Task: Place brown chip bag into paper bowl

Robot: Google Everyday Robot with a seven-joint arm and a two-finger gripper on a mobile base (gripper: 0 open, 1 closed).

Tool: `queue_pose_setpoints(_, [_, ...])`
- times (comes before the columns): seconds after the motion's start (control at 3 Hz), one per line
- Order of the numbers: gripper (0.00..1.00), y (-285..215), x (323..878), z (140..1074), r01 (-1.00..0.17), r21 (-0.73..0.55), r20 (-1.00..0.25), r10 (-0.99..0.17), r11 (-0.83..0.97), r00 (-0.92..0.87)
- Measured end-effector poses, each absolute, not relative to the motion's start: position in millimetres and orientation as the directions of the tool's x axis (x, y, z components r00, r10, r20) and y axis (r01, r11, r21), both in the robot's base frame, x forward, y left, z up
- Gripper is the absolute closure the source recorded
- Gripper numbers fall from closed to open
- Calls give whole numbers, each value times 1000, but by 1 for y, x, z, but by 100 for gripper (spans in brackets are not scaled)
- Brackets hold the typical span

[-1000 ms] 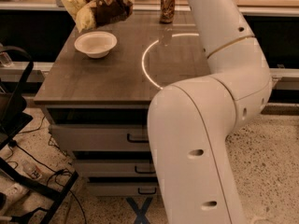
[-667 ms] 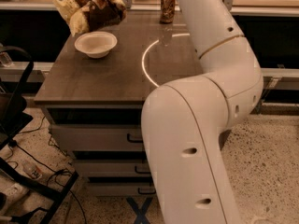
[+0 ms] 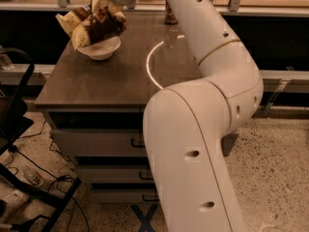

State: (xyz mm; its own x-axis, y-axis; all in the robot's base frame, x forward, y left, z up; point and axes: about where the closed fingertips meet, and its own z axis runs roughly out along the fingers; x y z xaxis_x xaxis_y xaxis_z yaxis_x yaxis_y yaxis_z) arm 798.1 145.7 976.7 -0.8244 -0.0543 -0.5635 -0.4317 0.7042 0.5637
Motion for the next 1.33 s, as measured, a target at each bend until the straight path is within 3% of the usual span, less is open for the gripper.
queue_pose_setpoints(0.33, [100, 147, 803, 962, -424, 560, -558, -54, 712, -828])
queue_pose_setpoints(0.67, [87, 150, 803, 957, -423, 560, -554, -57, 712, -831])
queue_pose_setpoints(1.33, [33, 158, 803, 949, -423, 562, -545, -67, 710, -836])
